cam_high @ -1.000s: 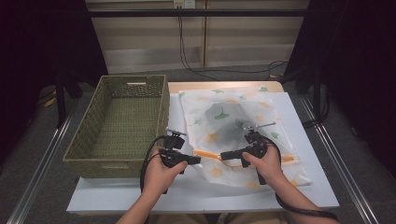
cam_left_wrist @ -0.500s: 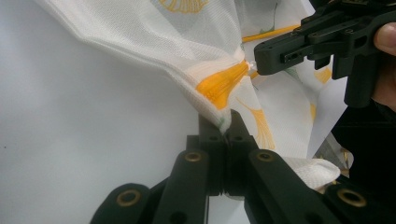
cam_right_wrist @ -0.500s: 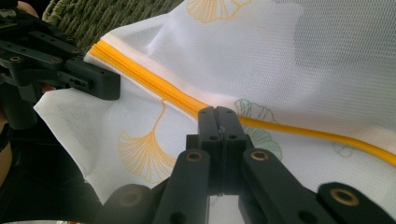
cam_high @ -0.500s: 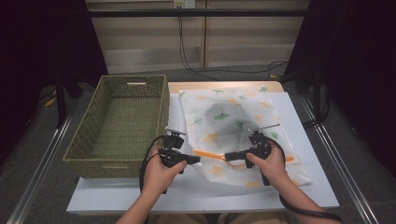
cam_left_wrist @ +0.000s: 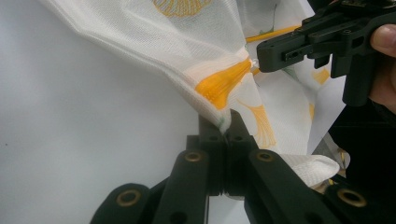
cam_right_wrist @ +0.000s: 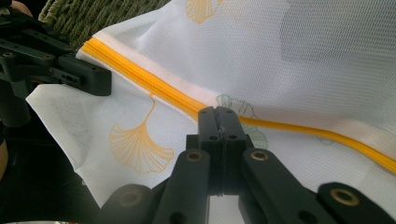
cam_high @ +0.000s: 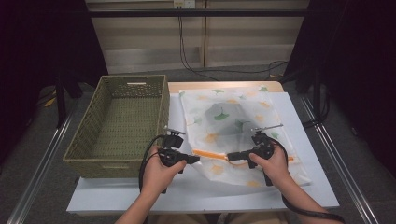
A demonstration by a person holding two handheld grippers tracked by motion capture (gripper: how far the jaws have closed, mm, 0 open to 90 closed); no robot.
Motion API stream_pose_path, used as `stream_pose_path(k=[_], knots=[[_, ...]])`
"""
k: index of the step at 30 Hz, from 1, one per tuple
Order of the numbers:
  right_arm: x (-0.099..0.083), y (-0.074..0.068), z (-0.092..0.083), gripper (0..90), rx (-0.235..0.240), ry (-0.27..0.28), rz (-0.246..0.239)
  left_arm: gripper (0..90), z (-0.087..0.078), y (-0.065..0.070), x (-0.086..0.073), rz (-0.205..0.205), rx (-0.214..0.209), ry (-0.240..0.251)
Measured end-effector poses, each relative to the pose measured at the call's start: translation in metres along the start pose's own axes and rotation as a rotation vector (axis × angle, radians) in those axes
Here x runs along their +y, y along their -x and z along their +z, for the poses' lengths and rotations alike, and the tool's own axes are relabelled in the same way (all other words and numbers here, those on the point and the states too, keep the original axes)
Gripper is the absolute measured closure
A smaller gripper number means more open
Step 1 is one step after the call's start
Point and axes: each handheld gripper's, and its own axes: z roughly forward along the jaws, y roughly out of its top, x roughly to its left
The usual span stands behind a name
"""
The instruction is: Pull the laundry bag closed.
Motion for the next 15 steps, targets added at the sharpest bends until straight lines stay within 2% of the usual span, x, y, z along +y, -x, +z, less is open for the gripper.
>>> stream_pose_path(k=[2,3,4,5,6,8,11,12,13,15], knots=[[0.000,0.000,0.000,90.0,-0.008,-0.003,-0.003,88.9,-0.001,0.000,0.000,-0.003,0.005,0.003],[-0.001,0.000,-0.001,90.0,-0.025,-0.010,-0.011,88.9,-0.001,0.001,0.000,-0.034,0.001,0.023],[-0.001,0.001,-0.002,90.0,-0.023,-0.008,-0.005,88.9,-0.003,0.000,0.001,-0.020,-0.003,0.017],[-0.001,0.004,-0.003,90.0,-0.002,0.001,0.009,88.9,-0.004,-0.001,0.001,-0.009,-0.002,0.007],[-0.002,0.005,-0.004,90.0,0.009,0.004,0.022,88.9,-0.002,0.000,0.001,-0.038,-0.007,0.028],[-0.002,0.005,-0.005,90.0,-0.010,0.006,0.004,88.9,-0.002,0.001,0.001,-0.036,-0.007,0.026],[-0.002,0.005,-0.007,90.0,-0.008,0.002,0.010,88.9,-0.003,0.001,0.001,-0.034,-0.005,0.021],[-0.002,0.006,-0.008,90.0,-0.020,0.003,0.001,88.9,-0.004,-0.001,0.002,-0.011,0.000,0.006],[-0.002,0.007,-0.009,90.0,-0.029,0.002,0.000,88.9,-0.005,-0.002,0.002,-0.012,0.000,0.006],[-0.003,0.011,-0.011,90.0,-0.013,0.014,0.019,88.9,-0.006,-0.002,0.002,-0.015,-0.005,0.009]])
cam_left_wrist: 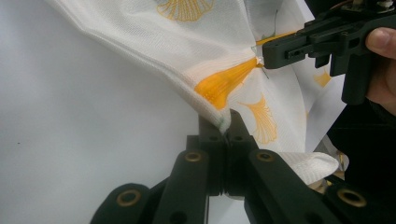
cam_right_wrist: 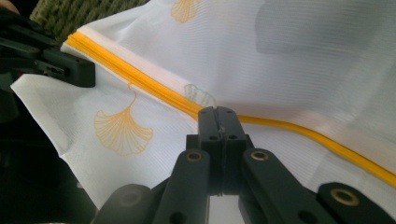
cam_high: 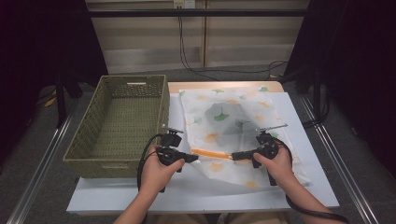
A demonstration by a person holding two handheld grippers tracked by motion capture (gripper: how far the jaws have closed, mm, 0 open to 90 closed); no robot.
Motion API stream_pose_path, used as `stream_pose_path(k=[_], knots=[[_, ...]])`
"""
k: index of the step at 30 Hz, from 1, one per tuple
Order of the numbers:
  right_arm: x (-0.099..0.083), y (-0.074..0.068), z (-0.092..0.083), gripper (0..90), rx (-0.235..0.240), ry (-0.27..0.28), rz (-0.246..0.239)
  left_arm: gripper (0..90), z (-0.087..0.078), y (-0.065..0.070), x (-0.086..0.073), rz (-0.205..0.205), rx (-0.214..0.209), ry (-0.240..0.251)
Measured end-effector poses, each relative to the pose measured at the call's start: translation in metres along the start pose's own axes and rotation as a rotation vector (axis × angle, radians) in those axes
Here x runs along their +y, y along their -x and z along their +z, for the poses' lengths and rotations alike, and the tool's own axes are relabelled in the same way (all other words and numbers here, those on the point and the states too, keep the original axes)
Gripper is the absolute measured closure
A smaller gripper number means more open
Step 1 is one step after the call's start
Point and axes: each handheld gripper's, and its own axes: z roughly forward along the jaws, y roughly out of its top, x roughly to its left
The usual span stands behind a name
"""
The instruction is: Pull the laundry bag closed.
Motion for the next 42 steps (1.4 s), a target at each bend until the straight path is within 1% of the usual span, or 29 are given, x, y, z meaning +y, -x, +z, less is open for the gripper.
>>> stream_pose_path(k=[1,2,3,5,6,7,8,10,12,13,15,17,19,20,23,26,30,32,33,35,37,38,40,41,42], knots=[[0.000,0.001,-0.001,90.0,0.009,0.004,0.007,88.9,0.000,0.000,0.000,-0.004,0.002,0.007],[0.000,0.000,-0.002,90.0,0.008,0.005,0.001,88.9,0.000,0.000,0.000,0.007,0.005,-0.002],[-0.001,0.000,-0.002,90.0,0.004,0.006,-0.004,88.9,0.000,0.000,0.000,0.009,0.004,-0.004],[-0.001,0.000,-0.003,90.0,0.005,0.002,-0.006,88.9,0.000,0.000,0.000,-0.002,0.002,-0.001],[0.000,0.000,-0.003,90.0,0.002,0.001,-0.006,88.9,0.000,-0.001,0.000,0.002,0.007,-0.003],[0.000,0.001,-0.003,90.0,-0.004,0.000,-0.007,88.9,0.000,0.000,0.000,-0.009,0.005,0.005],[0.000,0.001,-0.004,90.0,-0.009,0.003,-0.003,88.9,0.000,-0.001,0.000,-0.010,0.004,0.005],[-0.001,0.004,-0.006,90.0,0.004,0.007,0.006,88.9,0.000,-0.001,0.000,-0.010,0.002,0.005],[-0.001,0.003,-0.006,90.0,-0.003,0.007,0.004,88.9,0.000,-0.001,0.000,-0.003,0.000,-0.007],[-0.001,0.003,-0.007,90.0,-0.012,0.004,-0.004,88.9,0.000,-0.001,0.000,-0.003,0.001,-0.007],[-0.001,0.002,-0.007,90.0,-0.012,0.002,-0.007,88.9,0.000,-0.001,0.000,-0.011,0.004,-0.002],[-0.001,0.003,-0.008,90.0,-0.038,-0.003,-0.018,88.9,0.000,-0.001,0.000,-0.009,0.009,0.003],[-0.001,0.006,-0.010,90.0,-0.027,0.002,-0.003,88.9,-0.001,-0.001,0.000,-0.015,0.000,0.000],[-0.002,0.007,-0.011,90.0,-0.027,0.008,0.001,88.9,-0.001,-0.001,0.000,-0.015,0.003,0.003],[-0.002,0.008,-0.014,90.0,-0.033,0.011,0.001,88.9,-0.001,0.000,0.001,-0.019,0.003,0.005],[-0.003,0.009,-0.015,90.0,-0.037,0.013,0.001,88.9,-0.002,-0.001,0.001,-0.009,0.012,0.000],[-0.004,0.011,-0.018,90.0,-0.047,0.012,-0.002,88.9,-0.002,0.000,0.001,-0.014,0.011,0.006],[-0.005,0.013,-0.020,90.0,-0.054,0.013,0.000,89.0,-0.003,-0.002,0.001,-0.001,0.020,-0.004],[-0.005,0.014,-0.021,90.0,-0.053,0.012,-0.001,88.9,-0.002,-0.002,0.001,-0.009,0.017,-0.003],[-0.005,0.015,-0.024,90.0,-0.053,0.019,0.008,88.9,-0.003,-0.003,0.001,-0.008,0.016,-0.003],[-0.006,0.015,-0.026,90.0,-0.048,0.022,0.007,88.9,-0.003,-0.002,0.001,-0.011,0.016,0.001],[-0.005,0.015,-0.026,90.0,-0.053,0.022,0.005,88.9,-0.003,-0.002,0.001,-0.015,0.012,0.002],[-0.006,0.015,-0.028,90.0,-0.049,0.021,0.002,88.9,-0.002,-0.002,0.001,-0.011,0.014,-0.001],[-0.006,0.015,-0.028,90.0,-0.053,0.020,0.003,88.9,-0.002,-0.001,0.001,-0.015,0.014,0.001],[-0.006,0.016,-0.028,90.0,-0.063,0.020,-0.003,88.9,-0.002,-0.002,0.001,-0.011,0.020,-0.001]])
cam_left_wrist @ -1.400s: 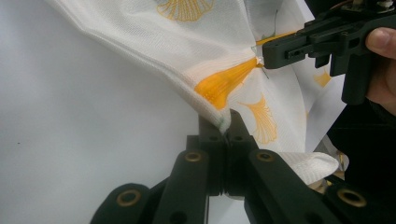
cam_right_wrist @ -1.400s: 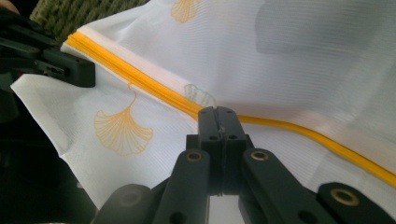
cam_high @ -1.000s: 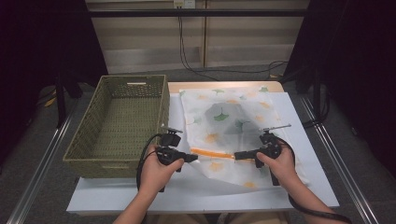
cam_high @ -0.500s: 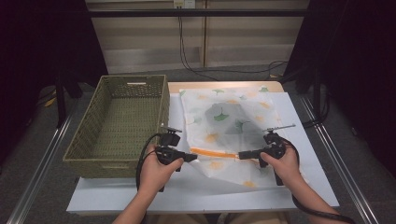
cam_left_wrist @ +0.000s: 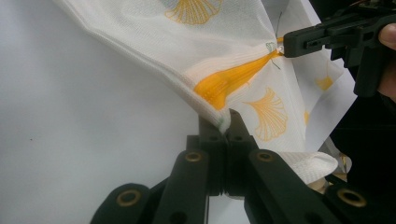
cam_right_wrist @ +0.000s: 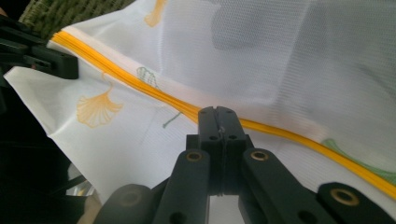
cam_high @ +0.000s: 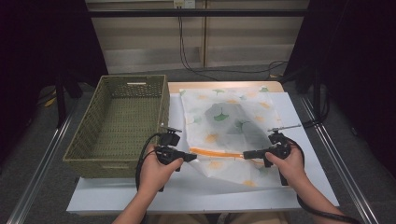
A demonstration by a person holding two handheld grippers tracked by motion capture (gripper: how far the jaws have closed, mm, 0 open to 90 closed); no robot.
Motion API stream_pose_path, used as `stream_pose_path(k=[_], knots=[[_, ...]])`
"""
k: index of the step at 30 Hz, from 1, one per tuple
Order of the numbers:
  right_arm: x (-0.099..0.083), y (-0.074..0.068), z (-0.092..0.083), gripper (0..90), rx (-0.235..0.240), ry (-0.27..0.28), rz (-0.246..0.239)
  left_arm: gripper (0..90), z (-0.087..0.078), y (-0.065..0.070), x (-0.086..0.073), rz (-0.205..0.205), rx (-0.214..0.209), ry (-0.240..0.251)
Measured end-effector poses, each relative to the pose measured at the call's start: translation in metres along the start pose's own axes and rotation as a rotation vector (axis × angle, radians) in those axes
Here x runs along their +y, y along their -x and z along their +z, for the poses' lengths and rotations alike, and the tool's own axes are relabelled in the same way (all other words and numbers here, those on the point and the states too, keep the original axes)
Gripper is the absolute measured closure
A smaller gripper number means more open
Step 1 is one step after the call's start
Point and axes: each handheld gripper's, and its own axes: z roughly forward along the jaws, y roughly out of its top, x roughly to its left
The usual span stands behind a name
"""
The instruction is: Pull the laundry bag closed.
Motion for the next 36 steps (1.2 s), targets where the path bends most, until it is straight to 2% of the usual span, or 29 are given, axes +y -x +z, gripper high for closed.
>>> stream_pose_path(k=[4,6,19,21,24,25,27,30,32,34,36], knots=[[-0.002,0.004,-0.003,90.0,0.002,0.001,0.014,88.9,-0.001,-0.001,0.000,-0.002,0.000,0.001],[-0.002,0.004,-0.003,90.0,-0.011,-0.002,0.011,88.9,0.000,0.000,0.000,-0.007,-0.005,0.000],[-0.003,0.002,-0.005,90.0,-0.027,-0.007,-0.013,88.9,0.000,0.000,0.000,-0.004,-0.005,-0.004],[-0.003,0.003,-0.005,90.0,-0.060,-0.017,-0.026,88.9,-0.001,-0.002,0.000,-0.004,-0.003,-0.003],[-0.005,0.007,-0.008,90.0,-0.037,-0.008,-0.003,88.9,-0.001,0.000,0.000,-0.008,-0.003,-0.002],[-0.005,0.007,-0.008,90.0,-0.036,-0.007,-0.005,88.9,0.000,0.001,0.000,-0.023,-0.004,0.013],[-0.005,0.006,-0.009,90.0,-0.061,-0.011,-0.018,88.9,-0.001,0.000,0.000,-0.002,-0.002,0.001],[-0.005,0.008,-0.010,90.0,-0.058,-0.006,-0.012,88.9,-0.001,0.001,0.000,-0.030,-0.002,0.019],[-0.006,0.008,-0.011,90.0,-0.063,-0.007,-0.014,88.9,-0.001,0.001,0.001,-0.029,-0.003,0.018],[-0.007,0.010,-0.014,90.0,-0.057,0.003,-0.005,88.9,-0.002,0.000,0.001,-0.007,-0.003,0.005],[-0.008,0.012,-0.016,90.0,-0.043,0.006,0.003,89.0,-0.001,-0.001,0.001,-0.003,-0.002,-0.002]])
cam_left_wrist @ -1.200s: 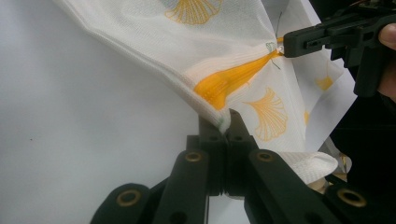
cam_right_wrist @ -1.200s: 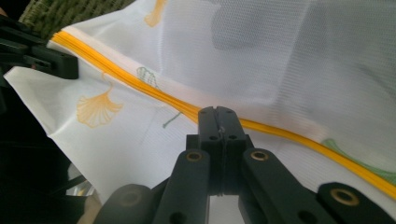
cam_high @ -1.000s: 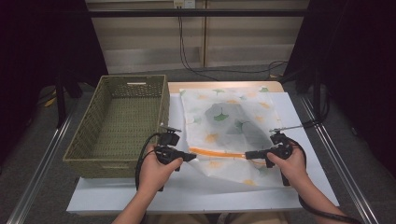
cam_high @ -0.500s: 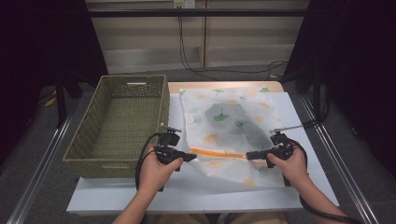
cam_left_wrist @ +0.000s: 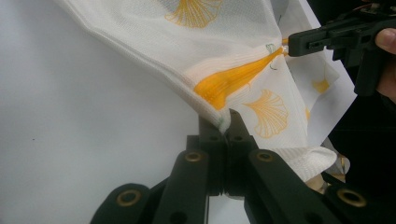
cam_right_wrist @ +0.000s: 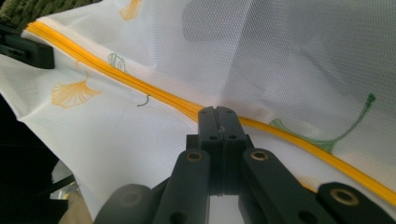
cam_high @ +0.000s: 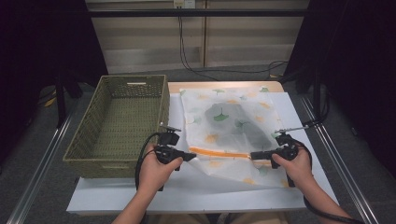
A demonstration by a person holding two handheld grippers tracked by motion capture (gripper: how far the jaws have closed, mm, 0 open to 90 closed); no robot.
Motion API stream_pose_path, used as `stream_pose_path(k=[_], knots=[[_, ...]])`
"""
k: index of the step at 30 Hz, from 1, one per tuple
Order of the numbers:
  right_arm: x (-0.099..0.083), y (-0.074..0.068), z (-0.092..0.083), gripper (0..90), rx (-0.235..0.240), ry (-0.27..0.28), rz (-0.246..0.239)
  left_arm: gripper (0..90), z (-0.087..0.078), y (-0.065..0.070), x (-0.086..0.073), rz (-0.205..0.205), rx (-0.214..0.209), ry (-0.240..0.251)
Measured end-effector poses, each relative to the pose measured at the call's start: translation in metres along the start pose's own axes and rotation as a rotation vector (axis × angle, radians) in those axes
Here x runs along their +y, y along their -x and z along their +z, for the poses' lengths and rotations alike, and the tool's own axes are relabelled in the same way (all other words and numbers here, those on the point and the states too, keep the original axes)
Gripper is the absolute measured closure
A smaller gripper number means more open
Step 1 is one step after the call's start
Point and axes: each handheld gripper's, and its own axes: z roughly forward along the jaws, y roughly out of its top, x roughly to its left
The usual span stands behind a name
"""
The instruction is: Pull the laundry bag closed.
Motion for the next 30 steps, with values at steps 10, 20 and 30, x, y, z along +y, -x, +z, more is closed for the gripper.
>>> stream_pose_path(k=[10,20,30], knots=[[-0.002,0.005,-0.004,90.0,-0.016,0.005,-0.003,89.0,0.000,0.001,0.001,-0.008,0.001,0.002],[-0.005,0.008,-0.010,90.0,-0.042,0.015,-0.006,89.0,-0.001,-0.001,0.001,-0.009,0.008,-0.002],[-0.011,0.018,-0.022,90.0,-0.066,0.027,0.013,88.9,-0.002,0.000,0.002,-0.011,0.008,0.002]])
